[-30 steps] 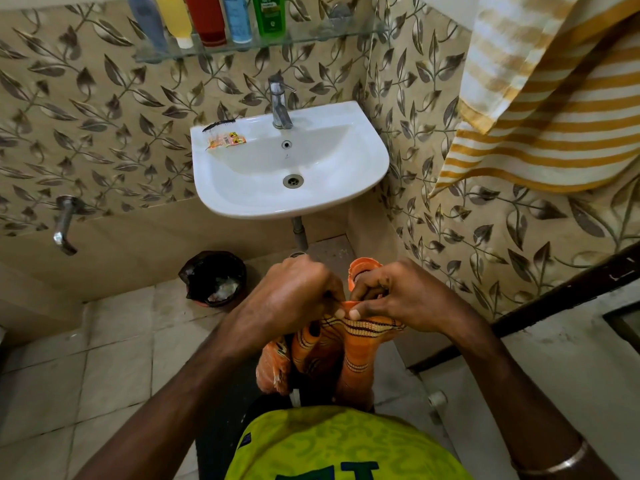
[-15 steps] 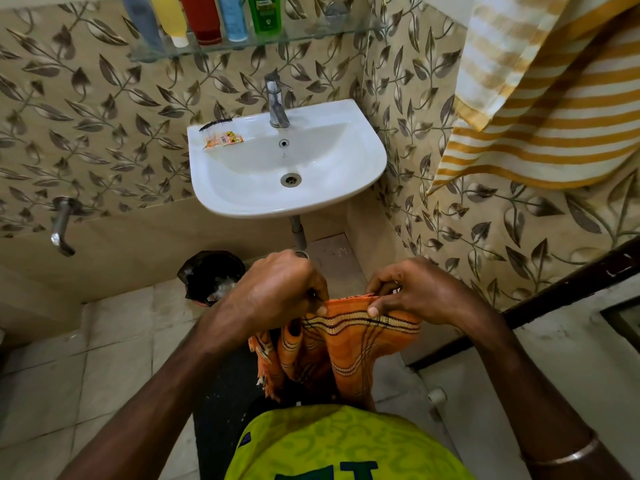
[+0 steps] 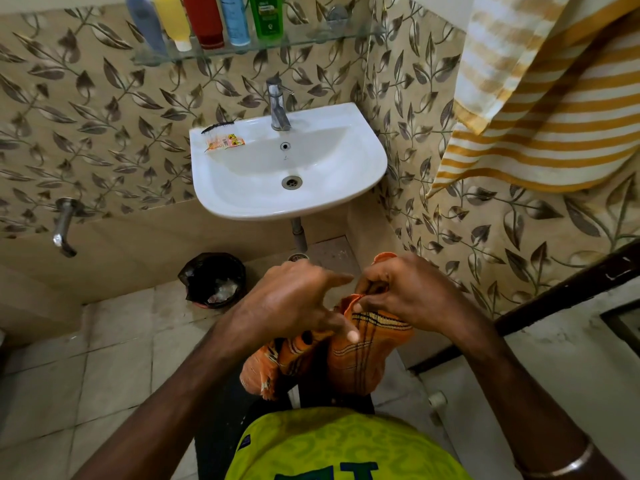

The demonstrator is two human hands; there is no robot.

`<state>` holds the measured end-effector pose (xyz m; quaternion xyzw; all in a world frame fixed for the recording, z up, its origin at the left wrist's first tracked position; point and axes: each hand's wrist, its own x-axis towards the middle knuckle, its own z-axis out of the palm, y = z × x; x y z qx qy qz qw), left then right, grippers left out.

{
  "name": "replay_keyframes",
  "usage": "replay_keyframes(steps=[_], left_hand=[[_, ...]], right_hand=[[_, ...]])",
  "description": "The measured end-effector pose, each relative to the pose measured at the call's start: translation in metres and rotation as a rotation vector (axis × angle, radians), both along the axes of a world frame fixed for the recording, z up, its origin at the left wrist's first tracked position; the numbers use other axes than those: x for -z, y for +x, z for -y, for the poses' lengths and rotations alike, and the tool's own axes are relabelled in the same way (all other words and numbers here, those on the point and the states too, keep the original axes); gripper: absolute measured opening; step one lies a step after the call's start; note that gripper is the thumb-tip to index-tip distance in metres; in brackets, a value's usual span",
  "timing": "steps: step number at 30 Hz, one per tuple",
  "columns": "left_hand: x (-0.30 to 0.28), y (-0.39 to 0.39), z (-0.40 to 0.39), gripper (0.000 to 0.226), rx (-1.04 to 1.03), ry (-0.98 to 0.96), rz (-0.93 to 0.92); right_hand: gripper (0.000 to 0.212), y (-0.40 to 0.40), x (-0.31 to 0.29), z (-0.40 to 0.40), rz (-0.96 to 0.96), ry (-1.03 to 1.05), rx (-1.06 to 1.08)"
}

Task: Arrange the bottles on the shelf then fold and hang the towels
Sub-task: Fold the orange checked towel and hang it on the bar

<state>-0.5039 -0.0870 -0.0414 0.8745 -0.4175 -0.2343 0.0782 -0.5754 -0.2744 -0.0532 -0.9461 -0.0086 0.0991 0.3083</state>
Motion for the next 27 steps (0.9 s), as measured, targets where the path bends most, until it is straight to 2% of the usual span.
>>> replay_keyframes(steps=[2, 5, 7, 17, 27], left_hand=[[0.002, -0.003, 0.004, 0.082, 0.006, -0.046, 0.041], [0.003, -0.003, 0.007, 0.043, -0.013, -0.056, 0.117], [0.003, -0.003, 0.008, 0.028, -0.019, -0.071, 0.138], [0.008, -0.002, 0.012, 0.024, 0.025, -0.037, 0.100], [0.007, 0.002, 0.004, 0.022, 0.012, -0.053, 0.104]], right_hand=[[0.010, 0.000, -0.001, -0.001, 0.029, -0.016, -0.001], [0.010, 0.001, 0.000, 0.001, 0.030, -0.033, 0.010], [0.012, 0.002, 0.002, 0.004, 0.031, -0.040, 0.010], [0.018, -0.002, 0.004, 0.025, -0.022, -0.247, -0.071], [0.023, 0.003, 0.013, 0.045, 0.006, -0.318, -0.086]])
